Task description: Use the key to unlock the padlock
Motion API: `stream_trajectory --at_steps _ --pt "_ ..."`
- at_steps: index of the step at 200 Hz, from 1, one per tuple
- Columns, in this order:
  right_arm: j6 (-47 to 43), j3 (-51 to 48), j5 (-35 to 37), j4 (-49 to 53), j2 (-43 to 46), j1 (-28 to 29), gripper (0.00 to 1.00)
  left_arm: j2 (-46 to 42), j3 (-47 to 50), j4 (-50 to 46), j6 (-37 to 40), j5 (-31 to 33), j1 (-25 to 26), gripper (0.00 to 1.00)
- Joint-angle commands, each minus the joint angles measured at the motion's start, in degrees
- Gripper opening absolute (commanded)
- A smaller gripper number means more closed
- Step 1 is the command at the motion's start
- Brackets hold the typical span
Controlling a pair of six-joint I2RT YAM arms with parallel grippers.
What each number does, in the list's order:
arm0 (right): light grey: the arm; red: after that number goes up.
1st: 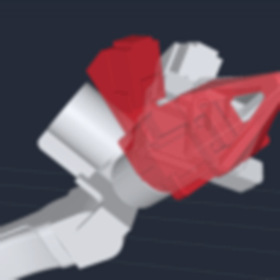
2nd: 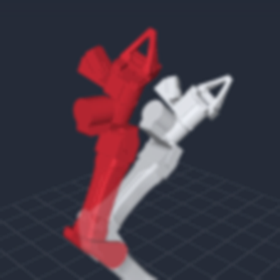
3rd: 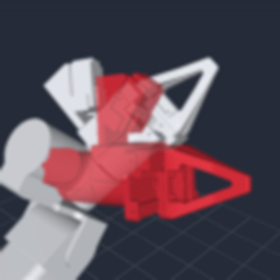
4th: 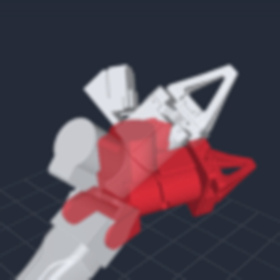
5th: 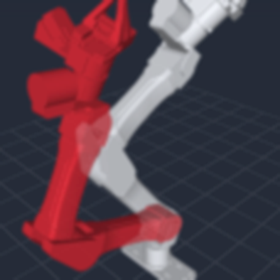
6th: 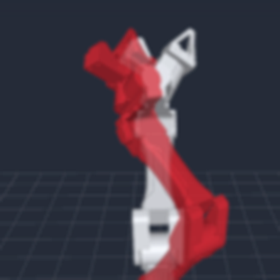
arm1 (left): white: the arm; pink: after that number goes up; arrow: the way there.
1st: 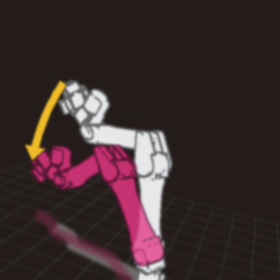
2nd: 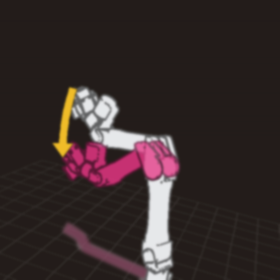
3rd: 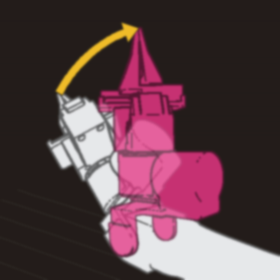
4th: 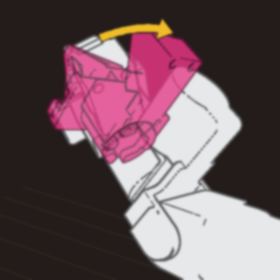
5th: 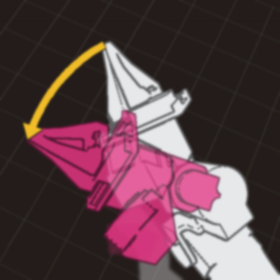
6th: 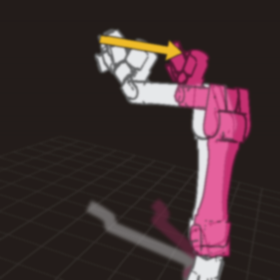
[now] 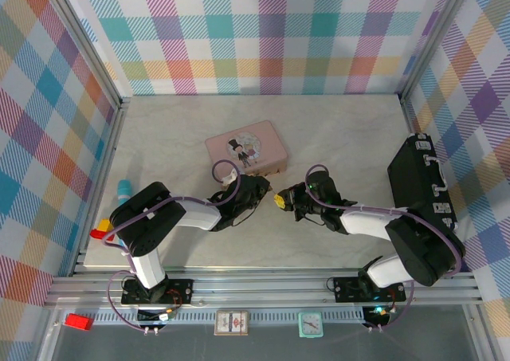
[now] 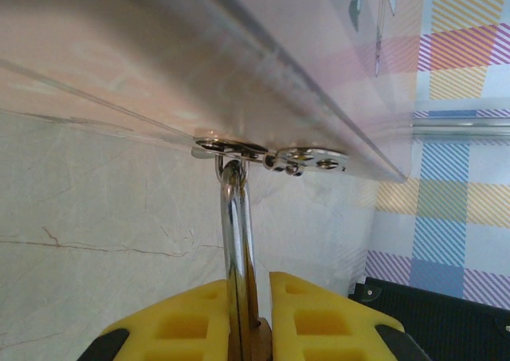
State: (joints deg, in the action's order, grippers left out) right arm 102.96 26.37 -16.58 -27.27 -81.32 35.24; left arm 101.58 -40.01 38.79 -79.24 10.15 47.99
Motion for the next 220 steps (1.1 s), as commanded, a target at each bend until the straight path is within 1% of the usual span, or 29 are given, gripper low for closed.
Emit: stream_trajectory --at_steps 1,96,146,220 --pt "-0.6 0.0 -0.5 -0.5 -0.7 0.1 0.00 2.4 0.3 -1.6 -5.1 -10.2 2.5 0.00" --pt "0.1 1.2 -1.7 -3.9 -3.8 0.4 0.00 2.6 -0.1 -1.1 -5.1 -11.0 2.5 0.00" --pt "-0.7 1.8 -1.2 -2.1 -2.7 0.5 0.00 3.0 -0.4 -1.2 -5.1 -11.2 2.5 0.00" --pt "-0.7 2.3 -1.6 -3.1 -2.9 0.4 0.00 3.2 -0.7 -1.3 -5.0 -11.4 2.5 0.00"
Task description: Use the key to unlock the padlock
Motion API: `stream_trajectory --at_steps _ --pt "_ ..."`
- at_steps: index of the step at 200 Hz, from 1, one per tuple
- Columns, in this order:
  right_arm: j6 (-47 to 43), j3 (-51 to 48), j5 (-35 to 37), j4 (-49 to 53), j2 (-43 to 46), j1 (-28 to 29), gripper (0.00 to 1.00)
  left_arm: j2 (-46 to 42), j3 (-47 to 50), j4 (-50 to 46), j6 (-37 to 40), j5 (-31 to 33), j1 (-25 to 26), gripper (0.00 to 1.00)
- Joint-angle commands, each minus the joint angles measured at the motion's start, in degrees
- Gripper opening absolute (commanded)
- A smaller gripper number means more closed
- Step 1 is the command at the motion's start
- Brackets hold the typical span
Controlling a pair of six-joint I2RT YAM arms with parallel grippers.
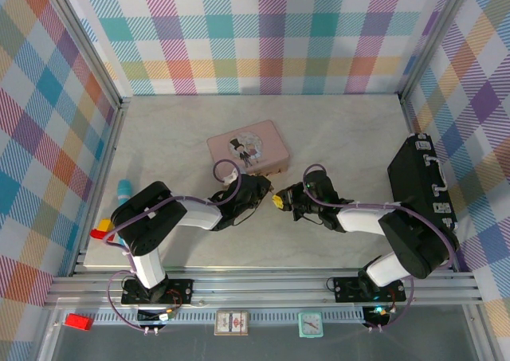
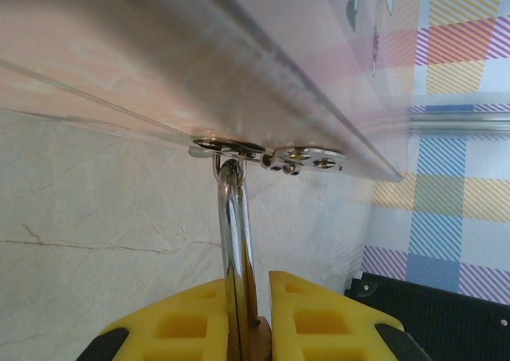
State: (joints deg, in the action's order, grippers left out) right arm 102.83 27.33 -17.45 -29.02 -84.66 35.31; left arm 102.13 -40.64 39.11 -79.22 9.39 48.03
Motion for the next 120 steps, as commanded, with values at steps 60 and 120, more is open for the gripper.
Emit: stream_trajectory --at_steps 60,120 --pt "-0.7 1.1 -0.4 -1.1 1.2 0.4 0.00 2.1 0.7 -1.9 -5.0 -10.1 2.4 0.00" --pt "-1.8 1.2 -0.2 1.4 3.0 0.2 0.00 1.7 1.4 -1.3 -5.4 -9.8 2.3 0.00"
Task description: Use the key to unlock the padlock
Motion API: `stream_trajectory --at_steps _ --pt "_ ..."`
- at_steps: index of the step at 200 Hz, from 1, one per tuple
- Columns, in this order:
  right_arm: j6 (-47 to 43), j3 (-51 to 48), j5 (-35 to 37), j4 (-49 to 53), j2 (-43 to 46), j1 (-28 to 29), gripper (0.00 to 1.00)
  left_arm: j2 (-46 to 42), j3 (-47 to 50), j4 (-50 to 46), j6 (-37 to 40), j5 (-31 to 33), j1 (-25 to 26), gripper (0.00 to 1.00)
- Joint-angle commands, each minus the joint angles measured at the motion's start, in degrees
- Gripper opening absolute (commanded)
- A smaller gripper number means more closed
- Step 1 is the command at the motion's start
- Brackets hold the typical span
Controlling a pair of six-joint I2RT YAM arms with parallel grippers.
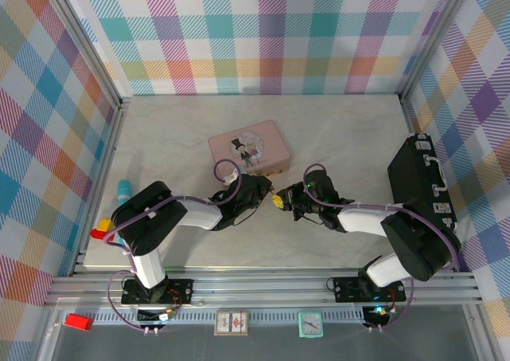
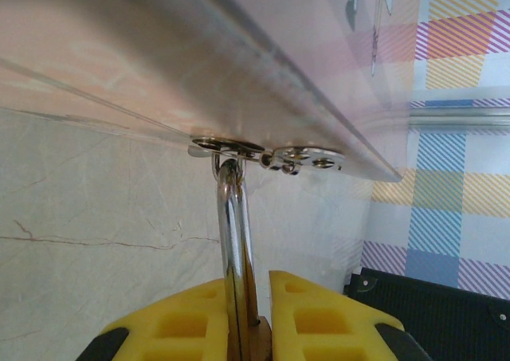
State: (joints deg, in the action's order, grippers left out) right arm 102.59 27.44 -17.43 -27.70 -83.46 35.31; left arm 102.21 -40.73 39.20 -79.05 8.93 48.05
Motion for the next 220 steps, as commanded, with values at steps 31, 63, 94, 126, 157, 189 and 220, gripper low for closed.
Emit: stream_trajectory --at_steps 31,63,94,126,157,189,220 --pt "-1.6 1.2 -0.8 0.1 1.4 0.1 0.00 1.5 1.4 -1.6 -5.3 -9.5 2.2 0.00" --pt "-1.6 1.1 -0.8 -0.1 1.7 0.0 0.00 1.5 1.3 -2.2 -5.2 -9.4 2.2 0.00" --pt "-2.4 0.8 -0.5 1.2 3.1 0.0 0.00 1.6 1.0 -1.9 -5.1 -9.5 2.3 0.00" --pt "-3.8 1.1 -0.1 3.2 3.8 0.0 0.00 1.5 0.3 -2.2 -4.4 -9.7 2.3 0.00" --pt "-3.8 1.2 -0.1 2.9 3.1 -0.1 0.00 1.1 0.6 -2.2 -4.3 -9.8 2.4 0.00" --pt "-3.6 1.0 -0.4 2.5 1.9 -0.1 0.00 0.6 0.8 -2.3 -4.1 -9.6 2.3 0.00" --pt "-3.8 1.1 -0.3 3.0 1.7 -0.1 0.00 0.9 0.7 -2.1 -4.1 -9.7 2.3 0.00"
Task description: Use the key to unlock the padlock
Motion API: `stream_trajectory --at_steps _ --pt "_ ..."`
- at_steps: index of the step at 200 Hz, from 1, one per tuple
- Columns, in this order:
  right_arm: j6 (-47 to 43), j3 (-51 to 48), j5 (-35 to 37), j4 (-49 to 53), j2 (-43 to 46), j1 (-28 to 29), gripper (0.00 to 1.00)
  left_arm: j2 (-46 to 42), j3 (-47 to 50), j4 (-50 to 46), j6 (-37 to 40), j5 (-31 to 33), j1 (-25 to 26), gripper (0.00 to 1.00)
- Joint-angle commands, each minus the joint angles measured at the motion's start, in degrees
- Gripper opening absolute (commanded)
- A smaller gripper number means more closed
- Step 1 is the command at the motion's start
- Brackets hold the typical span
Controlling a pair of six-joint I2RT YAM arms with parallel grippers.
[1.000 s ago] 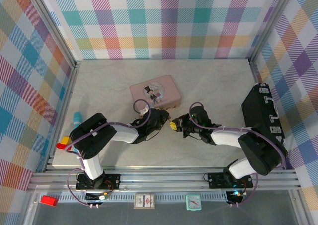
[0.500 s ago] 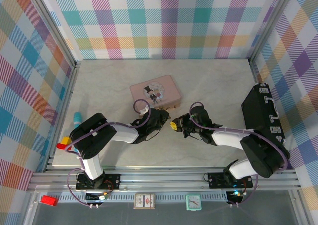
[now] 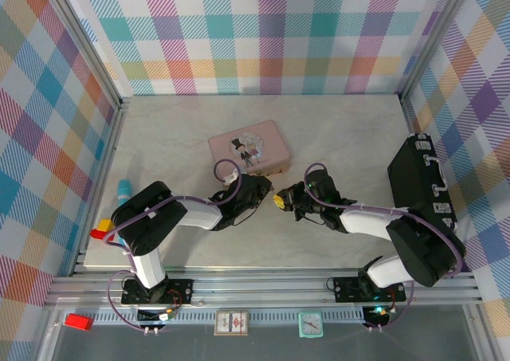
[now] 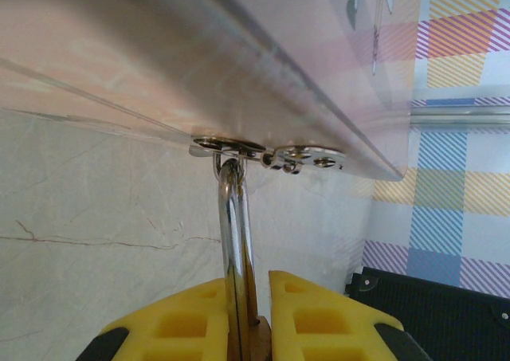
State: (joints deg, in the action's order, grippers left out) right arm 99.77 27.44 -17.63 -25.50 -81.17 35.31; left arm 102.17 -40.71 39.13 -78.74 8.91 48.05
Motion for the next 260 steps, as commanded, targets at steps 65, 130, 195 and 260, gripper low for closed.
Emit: stream_trajectory --at_steps 65,130,195,260 --pt "-0.4 1.6 -1.3 -1.6 -2.6 -0.1 0.00 1.3 0.8 -1.2 -4.6 -10.0 2.3 0.00" --pt "-1.1 0.9 0.6 1.0 0.1 -0.1 0.00 1.9 1.3 0.4 -4.9 -10.1 2.3 0.00" --pt "-1.3 1.3 0.8 1.0 0.3 -0.2 0.00 1.8 1.3 0.4 -4.8 -10.1 2.3 0.00" --pt "-1.0 1.5 0.6 -0.1 -0.9 -0.2 0.00 1.4 1.4 0.5 -4.6 -10.1 2.4 0.00"
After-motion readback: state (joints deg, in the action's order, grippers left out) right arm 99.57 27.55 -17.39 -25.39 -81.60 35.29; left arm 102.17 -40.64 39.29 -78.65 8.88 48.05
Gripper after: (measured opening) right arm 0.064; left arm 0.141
